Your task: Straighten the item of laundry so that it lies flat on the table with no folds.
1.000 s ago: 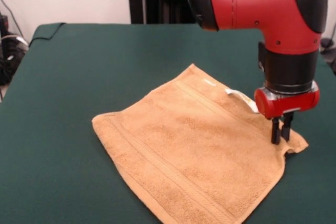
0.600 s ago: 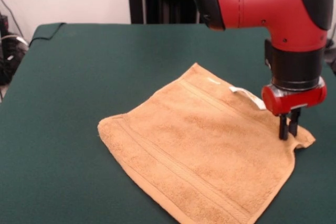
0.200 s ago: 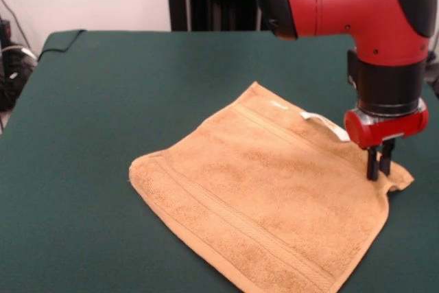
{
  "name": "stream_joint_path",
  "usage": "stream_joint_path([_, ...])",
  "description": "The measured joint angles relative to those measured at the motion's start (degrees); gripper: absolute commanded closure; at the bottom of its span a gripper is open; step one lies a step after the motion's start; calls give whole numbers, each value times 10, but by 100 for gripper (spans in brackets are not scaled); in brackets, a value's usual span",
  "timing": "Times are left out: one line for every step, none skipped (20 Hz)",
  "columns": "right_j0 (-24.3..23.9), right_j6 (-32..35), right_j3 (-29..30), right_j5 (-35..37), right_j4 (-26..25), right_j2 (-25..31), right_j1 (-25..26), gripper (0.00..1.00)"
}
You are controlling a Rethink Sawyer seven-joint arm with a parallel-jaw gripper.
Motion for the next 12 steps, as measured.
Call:
stream_joint_path([0, 0, 0, 0, -1, 1, 0, 100])
stream_joint_path([-1, 0, 0, 0, -2, 2, 0, 100])
stream_joint_path([-1, 0, 1, 0, -2, 3, 0, 100])
stream_joint_path([-2, 0, 1, 0, -2, 4, 0, 100])
stream_joint_path([-2, 0, 1, 0, -2, 4, 0, 100])
stream_joint_path([-3, 0, 1, 0, -2, 5, 0, 100])
stream_joint_path([-4, 0, 2, 0, -2, 6, 0, 100])
stream_joint_path([-5, 0, 2, 0, -2, 7, 0, 100])
stream_joint_path([-6, 0, 2, 0, -2, 8, 0, 100])
stream_joint_path([-6, 0, 2, 0, -2, 8, 0, 100])
stream_joint_path([-7, 0, 2, 0, -2, 9, 0, 100])
stream_joint_path([-8, 0, 3, 0, -2, 10, 0, 100])
